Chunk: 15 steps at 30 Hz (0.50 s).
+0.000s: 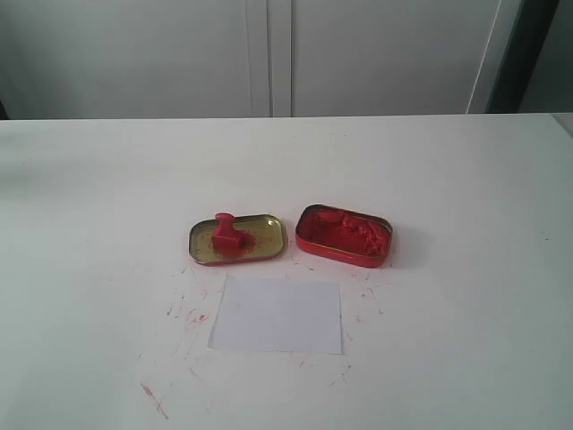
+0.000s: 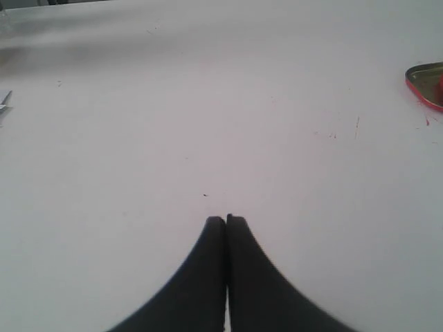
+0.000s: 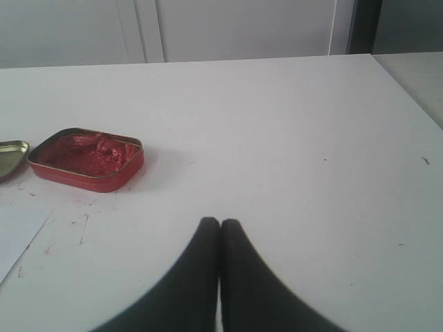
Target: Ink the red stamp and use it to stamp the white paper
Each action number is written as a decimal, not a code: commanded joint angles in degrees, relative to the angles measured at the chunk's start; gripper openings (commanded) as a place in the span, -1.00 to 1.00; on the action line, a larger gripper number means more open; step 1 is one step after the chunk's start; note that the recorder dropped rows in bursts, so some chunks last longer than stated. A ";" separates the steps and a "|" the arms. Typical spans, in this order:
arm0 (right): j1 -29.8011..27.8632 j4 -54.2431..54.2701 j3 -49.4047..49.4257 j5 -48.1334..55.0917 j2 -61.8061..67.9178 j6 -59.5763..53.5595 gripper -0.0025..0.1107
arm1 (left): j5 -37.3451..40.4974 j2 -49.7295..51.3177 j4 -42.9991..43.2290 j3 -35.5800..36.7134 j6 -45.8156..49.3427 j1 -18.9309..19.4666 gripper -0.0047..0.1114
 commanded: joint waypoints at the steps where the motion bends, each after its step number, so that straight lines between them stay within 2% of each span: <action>1: 0.20 -0.14 0.25 -0.50 -0.25 0.00 -0.96 | -4.56 -0.29 -0.43 0.26 -0.32 -0.31 -0.92; 11: 0.20 -0.14 0.25 -0.50 -0.25 0.00 -0.96 | -22.86 -0.29 -0.43 0.26 -0.32 -0.31 -0.92; 15: 0.20 -0.14 0.25 -0.50 -0.25 0.00 -0.96 | -27.10 -0.29 -0.43 0.26 -0.32 -0.31 -0.92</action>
